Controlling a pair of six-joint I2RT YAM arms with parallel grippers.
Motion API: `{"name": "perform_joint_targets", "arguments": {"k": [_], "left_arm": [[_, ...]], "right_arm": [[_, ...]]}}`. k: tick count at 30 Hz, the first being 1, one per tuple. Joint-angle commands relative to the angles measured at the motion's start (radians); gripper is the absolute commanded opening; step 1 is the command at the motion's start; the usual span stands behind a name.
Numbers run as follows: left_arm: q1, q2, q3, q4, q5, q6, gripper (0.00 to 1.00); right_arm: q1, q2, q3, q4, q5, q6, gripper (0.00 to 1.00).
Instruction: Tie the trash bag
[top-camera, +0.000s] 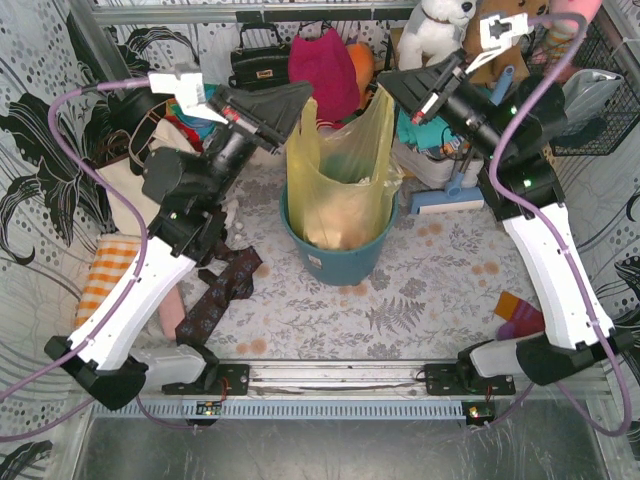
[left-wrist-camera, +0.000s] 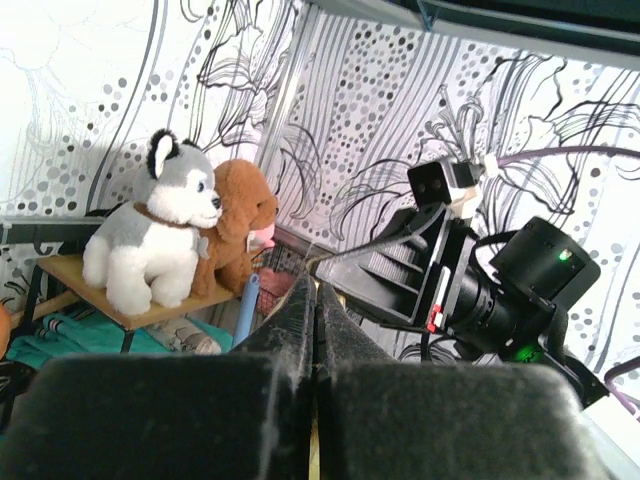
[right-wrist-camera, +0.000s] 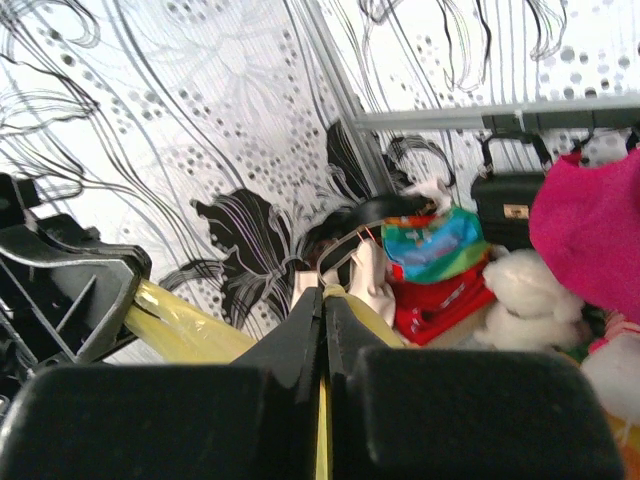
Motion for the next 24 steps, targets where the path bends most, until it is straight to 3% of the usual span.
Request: {"name": "perform_joint_targets", "arguments": {"k": [1, 4, 7, 16, 24], "left_arm": [[0.004, -0.066, -0.118, 0.164, -0.031, -0.042, 0.00], [0.004, -0.077, -0.171, 0.168, -0.055, -0.051, 0.00], [0.004, -0.060, -0.166, 0.169, -0.049, -0.059, 0.00], [0.004, 0.004, 0.012, 0.131, 0.005, -0.057, 0.00], [0.004, -0.030, -0.131, 0.046, -0.013, -0.077, 0.00]], "right_arm": [[-0.001, -0.098, -0.151, 0.096, 0.041, 0.025, 0.00], [-0.001, -0.125, -0.257, 0.097, 0.073, 0.035, 0.00], [-0.001, -0.108, -0.259, 0.095, 0.071, 0.033, 0.00], [-0.001, -0.023, -0.008, 0.019, -0.009, -0.001, 0.00], [-0.001, -0.139, -0.280, -0.016, -0.001, 0.017, 0.00]]}}
